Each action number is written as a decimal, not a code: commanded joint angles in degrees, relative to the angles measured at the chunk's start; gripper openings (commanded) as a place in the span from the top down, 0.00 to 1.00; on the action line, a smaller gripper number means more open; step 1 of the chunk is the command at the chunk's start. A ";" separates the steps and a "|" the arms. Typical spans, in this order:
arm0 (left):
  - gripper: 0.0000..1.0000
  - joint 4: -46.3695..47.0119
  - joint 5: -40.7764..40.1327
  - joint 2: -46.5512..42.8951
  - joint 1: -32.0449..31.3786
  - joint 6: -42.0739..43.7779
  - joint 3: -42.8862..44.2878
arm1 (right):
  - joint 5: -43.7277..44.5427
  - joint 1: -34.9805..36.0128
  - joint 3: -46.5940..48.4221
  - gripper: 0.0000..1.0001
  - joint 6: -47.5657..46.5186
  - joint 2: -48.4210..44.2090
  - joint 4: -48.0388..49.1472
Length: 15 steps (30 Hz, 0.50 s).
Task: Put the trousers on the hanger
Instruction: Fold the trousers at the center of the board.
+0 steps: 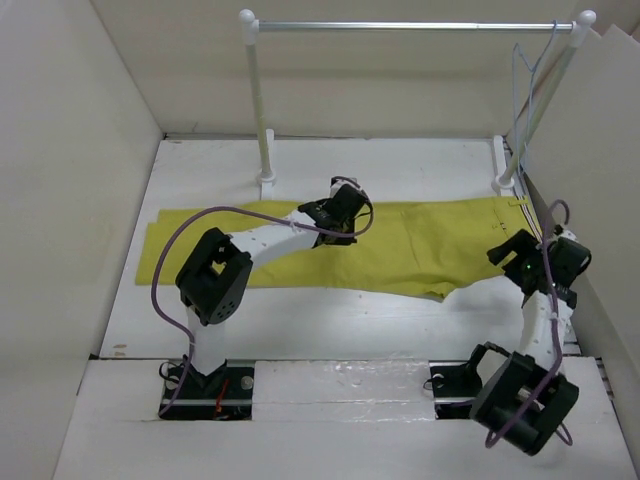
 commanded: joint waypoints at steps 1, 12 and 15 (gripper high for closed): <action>1.00 3.09 1.46 -4.46 1.24 1.98 -5.26 | 0.08 -9.02 -3.11 0.17 4.15 2.76 7.39; 1.00 2.04 -5.13 -7.28 1.24 -0.04 -18.11 | -12.60 -22.41 -3.38 0.11 17.93 31.93 41.16; 1.00 0.73 -5.31 -5.79 2.37 -1.45 -19.26 | -12.24 -22.41 -3.03 0.10 20.84 37.73 48.37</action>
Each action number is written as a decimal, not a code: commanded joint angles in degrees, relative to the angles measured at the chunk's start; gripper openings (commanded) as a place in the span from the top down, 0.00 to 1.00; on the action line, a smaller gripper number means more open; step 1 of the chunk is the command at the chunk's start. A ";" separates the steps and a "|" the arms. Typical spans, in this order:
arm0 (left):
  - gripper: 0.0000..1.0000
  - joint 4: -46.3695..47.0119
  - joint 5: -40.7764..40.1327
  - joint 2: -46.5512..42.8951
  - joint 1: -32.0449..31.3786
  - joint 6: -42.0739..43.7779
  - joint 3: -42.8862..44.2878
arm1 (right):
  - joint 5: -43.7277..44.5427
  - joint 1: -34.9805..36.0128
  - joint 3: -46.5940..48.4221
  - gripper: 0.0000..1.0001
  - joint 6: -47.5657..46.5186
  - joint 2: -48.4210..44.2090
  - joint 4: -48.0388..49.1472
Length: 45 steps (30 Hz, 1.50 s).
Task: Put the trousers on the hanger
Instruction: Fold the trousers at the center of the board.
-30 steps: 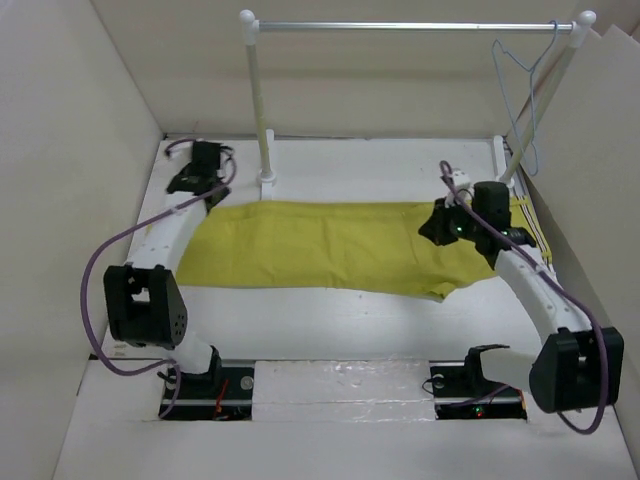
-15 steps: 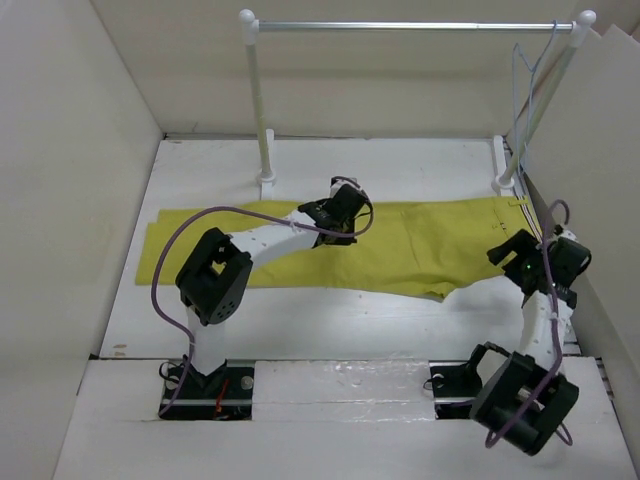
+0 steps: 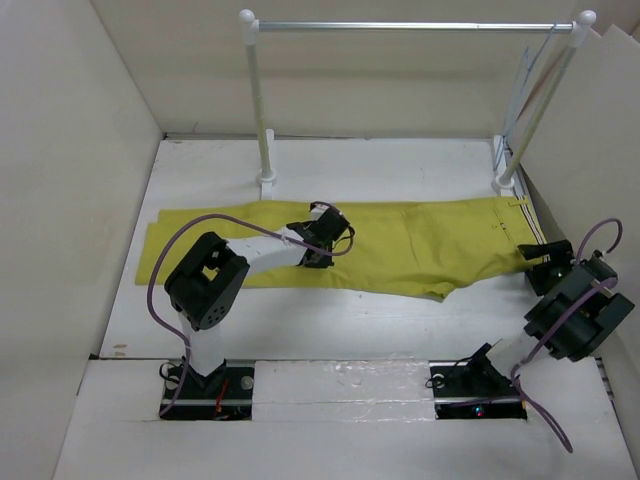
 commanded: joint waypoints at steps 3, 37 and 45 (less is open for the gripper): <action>1.00 -4.00 -3.32 -0.91 2.14 -2.40 -2.06 | -0.53 1.26 3.01 0.12 5.25 8.61 11.65; 1.00 0.64 7.39 -9.44 -2.34 -1.96 -7.17 | 43.78 60.79 49.23 1.00 -21.45 -36.83 -48.19; 1.00 0.83 14.52 0.40 -7.60 -3.36 7.59 | 29.91 49.79 55.40 1.00 -26.82 -35.42 -50.31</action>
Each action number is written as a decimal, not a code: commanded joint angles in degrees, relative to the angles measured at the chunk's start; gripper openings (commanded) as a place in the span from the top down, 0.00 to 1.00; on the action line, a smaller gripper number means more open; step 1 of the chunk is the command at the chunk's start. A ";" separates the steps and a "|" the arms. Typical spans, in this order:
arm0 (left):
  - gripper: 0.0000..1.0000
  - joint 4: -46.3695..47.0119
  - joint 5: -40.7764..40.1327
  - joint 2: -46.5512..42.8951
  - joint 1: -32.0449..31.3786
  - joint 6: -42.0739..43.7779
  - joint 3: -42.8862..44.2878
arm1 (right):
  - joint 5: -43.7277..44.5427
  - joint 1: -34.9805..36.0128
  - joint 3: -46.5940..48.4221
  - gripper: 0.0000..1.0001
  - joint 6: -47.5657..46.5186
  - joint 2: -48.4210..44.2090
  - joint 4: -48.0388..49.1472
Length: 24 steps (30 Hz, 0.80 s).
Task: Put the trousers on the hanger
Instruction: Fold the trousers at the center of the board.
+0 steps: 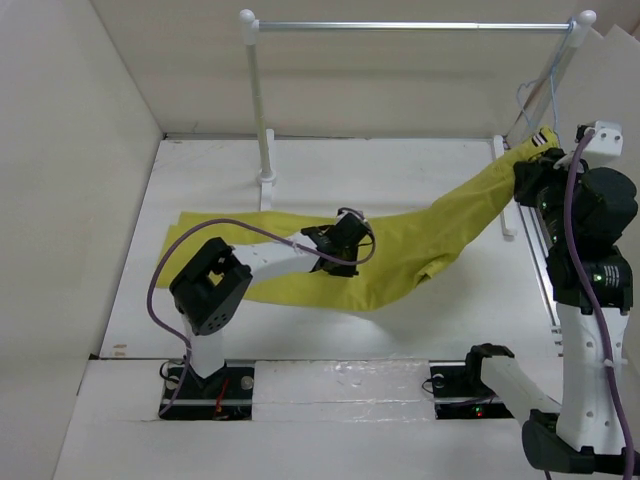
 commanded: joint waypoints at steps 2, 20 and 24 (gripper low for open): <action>1.00 -0.80 4.81 2.01 -1.38 -2.27 8.05 | -8.52 -1.53 2.53 1.00 -5.15 0.39 1.16; 1.00 3.33 14.58 11.06 -11.22 -7.19 5.96 | -13.37 12.95 3.31 1.00 -4.72 8.55 8.36; 1.00 -0.87 2.33 2.67 -10.70 -13.33 4.45 | -10.90 24.97 7.61 1.00 -3.48 14.69 12.65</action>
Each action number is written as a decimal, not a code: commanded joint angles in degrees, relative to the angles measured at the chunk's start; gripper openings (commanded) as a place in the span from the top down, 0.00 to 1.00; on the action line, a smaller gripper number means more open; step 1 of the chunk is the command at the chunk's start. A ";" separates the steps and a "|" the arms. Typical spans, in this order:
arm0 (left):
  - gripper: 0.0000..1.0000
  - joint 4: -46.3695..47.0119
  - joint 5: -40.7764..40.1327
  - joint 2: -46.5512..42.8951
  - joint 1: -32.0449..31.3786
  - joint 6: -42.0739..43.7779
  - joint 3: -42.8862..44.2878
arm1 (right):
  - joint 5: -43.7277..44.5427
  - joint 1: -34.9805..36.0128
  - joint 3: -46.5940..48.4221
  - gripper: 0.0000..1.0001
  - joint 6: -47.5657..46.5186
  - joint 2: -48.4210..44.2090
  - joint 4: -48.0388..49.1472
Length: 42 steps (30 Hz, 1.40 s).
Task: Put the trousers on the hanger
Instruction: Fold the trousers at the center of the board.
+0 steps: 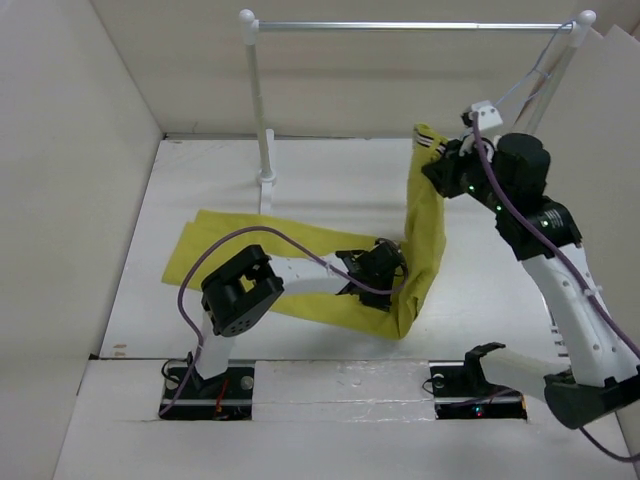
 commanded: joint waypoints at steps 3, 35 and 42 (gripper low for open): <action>1.00 -9.66 -17.64 -17.18 3.32 -9.10 -2.28 | 1.06 11.84 7.87 1.00 1.31 5.96 11.46; 0.55 -31.76 -56.52 -66.71 26.79 -14.13 -7.24 | -18.55 31.38 -6.68 0.69 10.19 30.81 39.69; 0.52 -12.28 -35.98 -46.32 38.28 -3.77 -15.37 | -13.89 19.00 -31.66 0.76 3.33 13.56 27.20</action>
